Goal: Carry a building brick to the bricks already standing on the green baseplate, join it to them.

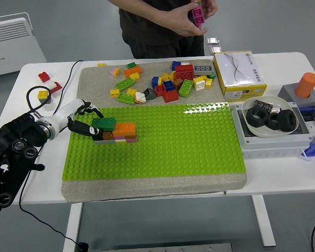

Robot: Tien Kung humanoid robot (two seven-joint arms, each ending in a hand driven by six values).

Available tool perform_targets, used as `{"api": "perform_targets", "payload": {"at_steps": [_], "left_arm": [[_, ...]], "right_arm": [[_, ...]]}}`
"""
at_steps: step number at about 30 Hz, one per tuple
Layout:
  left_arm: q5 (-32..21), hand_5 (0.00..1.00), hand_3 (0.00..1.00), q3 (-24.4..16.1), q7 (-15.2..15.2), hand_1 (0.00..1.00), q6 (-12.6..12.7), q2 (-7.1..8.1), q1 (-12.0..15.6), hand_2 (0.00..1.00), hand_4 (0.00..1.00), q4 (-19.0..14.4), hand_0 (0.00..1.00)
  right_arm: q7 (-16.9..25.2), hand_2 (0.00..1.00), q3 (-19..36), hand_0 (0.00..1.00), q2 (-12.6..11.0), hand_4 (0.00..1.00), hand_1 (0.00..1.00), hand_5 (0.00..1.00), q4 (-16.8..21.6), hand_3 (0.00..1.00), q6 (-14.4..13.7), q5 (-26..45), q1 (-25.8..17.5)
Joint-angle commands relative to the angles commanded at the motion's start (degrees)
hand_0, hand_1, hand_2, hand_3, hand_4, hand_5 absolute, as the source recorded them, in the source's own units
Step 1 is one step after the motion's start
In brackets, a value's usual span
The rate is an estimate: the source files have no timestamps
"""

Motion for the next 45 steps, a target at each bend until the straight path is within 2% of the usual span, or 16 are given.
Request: {"api": "perform_targets", "payload": {"at_steps": [3,8,13,45], "left_arm": [[0.51,0.002,0.385,-0.64,1.17,0.889,-0.09,-0.11,0.36,0.809,0.558,-0.39,0.932],[1.84,0.002,0.378,-1.16,3.66,0.885,1.2,-0.2,0.61,0.803,0.556,-0.77,0.928],[2.07,0.002,0.375,-0.91,4.95,0.88,1.75,-0.4,0.74,0.797,0.554,-0.67,0.921],[1.68,0.002,0.371,2.29,4.68,0.873,3.64,-1.64,0.2,0.789,0.533,0.46,0.902]], "right_arm": [[-0.02,0.711,0.06,0.707,0.0,0.866,0.664,0.998,0.0,0.768,-0.01,0.0,-0.08],[-0.03,0.712,0.09,0.708,0.03,0.868,0.664,0.998,0.0,0.768,-0.04,0.0,-0.19],[-0.01,0.712,0.11,0.71,0.04,0.869,0.664,0.998,0.0,0.767,-0.05,0.0,-0.26],[0.14,0.712,0.86,0.711,0.05,0.871,0.663,0.998,0.0,0.767,0.06,0.0,-0.02]]}}
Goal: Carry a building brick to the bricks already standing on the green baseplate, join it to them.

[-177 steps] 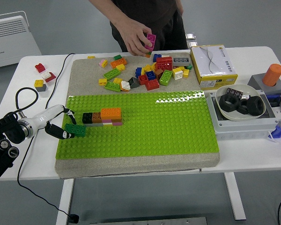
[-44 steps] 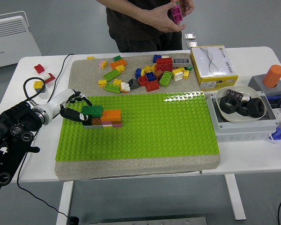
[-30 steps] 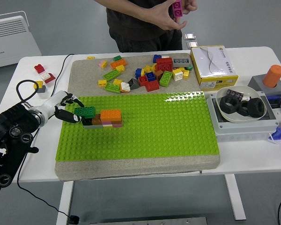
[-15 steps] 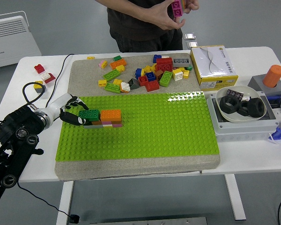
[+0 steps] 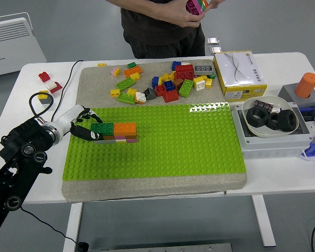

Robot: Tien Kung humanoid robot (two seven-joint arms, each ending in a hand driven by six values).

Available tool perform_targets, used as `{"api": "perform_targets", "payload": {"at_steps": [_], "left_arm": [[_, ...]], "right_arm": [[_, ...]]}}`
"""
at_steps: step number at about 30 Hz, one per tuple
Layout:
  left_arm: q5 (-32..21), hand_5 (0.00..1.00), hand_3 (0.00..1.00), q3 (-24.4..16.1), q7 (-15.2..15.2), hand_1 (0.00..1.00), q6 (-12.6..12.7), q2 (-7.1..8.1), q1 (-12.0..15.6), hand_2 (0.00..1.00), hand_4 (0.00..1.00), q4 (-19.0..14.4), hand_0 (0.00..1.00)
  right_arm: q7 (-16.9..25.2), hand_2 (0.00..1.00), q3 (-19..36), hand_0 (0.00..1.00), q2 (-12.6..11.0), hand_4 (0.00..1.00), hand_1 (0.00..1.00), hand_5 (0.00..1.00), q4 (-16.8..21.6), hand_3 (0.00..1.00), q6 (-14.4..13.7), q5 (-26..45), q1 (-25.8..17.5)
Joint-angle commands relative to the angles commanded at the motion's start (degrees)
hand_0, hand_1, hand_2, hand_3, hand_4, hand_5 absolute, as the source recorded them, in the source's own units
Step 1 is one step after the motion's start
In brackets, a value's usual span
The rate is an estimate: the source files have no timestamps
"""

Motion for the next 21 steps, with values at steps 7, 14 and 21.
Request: {"api": "perform_targets", "payload": {"at_steps": [7,14,21], "left_arm": [[-0.35,0.002,0.379,-0.11,-0.48,0.869,0.83,0.0,0.05,0.788,0.544,0.07,0.894],[-0.56,0.002,0.424,-0.16,-0.35,0.871,0.06,0.11,0.14,0.795,0.661,0.25,0.894],[-0.68,0.002,0.448,-0.16,-0.36,0.873,-0.37,0.21,0.08,0.799,0.667,0.41,0.892]], "right_arm": [[0.03,0.711,0.24,0.71,0.01,0.873,0.663,0.998,0.0,0.767,0.02,0.0,0.02],[0.01,0.71,0.33,0.71,0.0,0.874,0.664,0.998,0.0,0.767,0.03,0.0,0.01],[-0.04,0.71,0.38,0.71,-0.04,0.874,0.662,0.998,0.0,0.767,0.1,0.0,0.06]]}}
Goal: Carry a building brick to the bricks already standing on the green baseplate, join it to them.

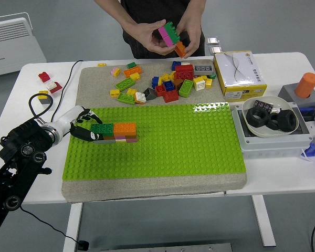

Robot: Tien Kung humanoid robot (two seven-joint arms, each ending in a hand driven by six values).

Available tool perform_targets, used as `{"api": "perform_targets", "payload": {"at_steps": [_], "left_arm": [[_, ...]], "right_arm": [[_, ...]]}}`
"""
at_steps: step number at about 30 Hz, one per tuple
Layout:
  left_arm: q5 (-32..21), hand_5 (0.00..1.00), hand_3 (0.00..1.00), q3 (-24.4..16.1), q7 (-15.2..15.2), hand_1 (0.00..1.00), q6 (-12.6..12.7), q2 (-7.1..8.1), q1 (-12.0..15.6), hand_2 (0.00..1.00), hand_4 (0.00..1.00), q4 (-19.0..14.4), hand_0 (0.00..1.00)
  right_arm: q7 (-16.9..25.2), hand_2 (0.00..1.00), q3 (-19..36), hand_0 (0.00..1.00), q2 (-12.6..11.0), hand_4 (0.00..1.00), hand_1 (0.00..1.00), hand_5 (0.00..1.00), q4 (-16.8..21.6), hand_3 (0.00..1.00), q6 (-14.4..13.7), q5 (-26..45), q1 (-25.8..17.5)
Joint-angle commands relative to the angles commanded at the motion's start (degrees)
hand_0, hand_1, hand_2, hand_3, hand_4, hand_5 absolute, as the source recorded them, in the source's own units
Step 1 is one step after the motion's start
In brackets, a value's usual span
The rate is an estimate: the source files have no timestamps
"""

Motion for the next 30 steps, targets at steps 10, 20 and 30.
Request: {"api": "perform_targets", "payload": {"at_steps": [10,20,30], "left_arm": [[-0.22,0.002,0.471,0.06,-0.5,0.873,0.49,0.01,-0.04,0.809,0.628,0.28,0.886],[-0.38,0.002,0.489,0.24,-0.82,0.875,0.54,0.07,-0.06,0.814,0.568,0.51,0.884],[-0.25,0.002,0.516,0.44,-1.18,0.876,0.59,0.29,0.07,0.82,0.549,1.11,0.883]], "right_arm": [[-0.02,0.709,0.07,0.714,0.02,0.874,0.663,0.998,0.0,0.766,0.0,0.0,0.04],[-0.01,0.709,0.03,0.715,0.04,0.873,0.66,0.998,0.0,0.766,0.01,0.0,0.02],[-0.05,0.71,-0.22,0.715,0.12,0.87,0.66,0.998,0.0,0.765,-0.03,0.0,-0.1]]}}
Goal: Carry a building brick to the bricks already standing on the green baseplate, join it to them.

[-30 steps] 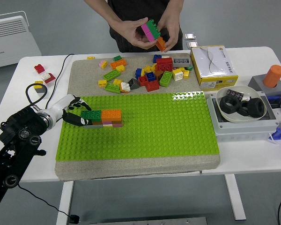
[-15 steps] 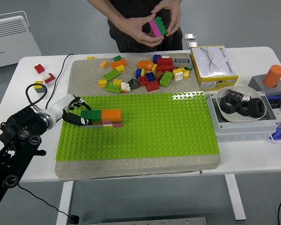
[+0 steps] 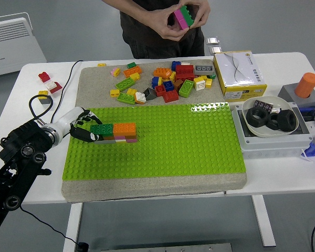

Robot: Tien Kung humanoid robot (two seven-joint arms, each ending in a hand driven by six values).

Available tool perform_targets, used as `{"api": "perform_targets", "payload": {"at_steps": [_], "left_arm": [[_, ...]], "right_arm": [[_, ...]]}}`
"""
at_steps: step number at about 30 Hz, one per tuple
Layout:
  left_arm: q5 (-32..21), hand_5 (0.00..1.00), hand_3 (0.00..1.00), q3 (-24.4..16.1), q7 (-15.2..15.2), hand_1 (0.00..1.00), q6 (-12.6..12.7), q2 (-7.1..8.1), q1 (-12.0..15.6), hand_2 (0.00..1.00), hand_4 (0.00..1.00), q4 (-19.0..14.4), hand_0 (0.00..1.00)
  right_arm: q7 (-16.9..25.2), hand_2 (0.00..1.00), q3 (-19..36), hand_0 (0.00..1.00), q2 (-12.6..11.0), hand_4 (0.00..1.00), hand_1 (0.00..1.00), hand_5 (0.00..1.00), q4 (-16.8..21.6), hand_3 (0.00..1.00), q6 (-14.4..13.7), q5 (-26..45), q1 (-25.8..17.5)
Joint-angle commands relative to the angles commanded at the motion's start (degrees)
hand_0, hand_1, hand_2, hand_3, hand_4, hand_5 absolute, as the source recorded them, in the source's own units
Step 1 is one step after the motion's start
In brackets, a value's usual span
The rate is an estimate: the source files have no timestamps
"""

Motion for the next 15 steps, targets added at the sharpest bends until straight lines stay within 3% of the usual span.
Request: {"api": "perform_targets", "payload": {"at_steps": [15], "left_arm": [[-0.15,0.002,0.538,0.18,-0.65,0.88,0.2,0.01,0.07,0.832,0.527,0.16,0.883]], "right_arm": [[-0.09,0.711,-0.28,0.717,0.07,0.869,0.663,0.998,0.0,0.764,-0.06,0.0,-0.16]]}}
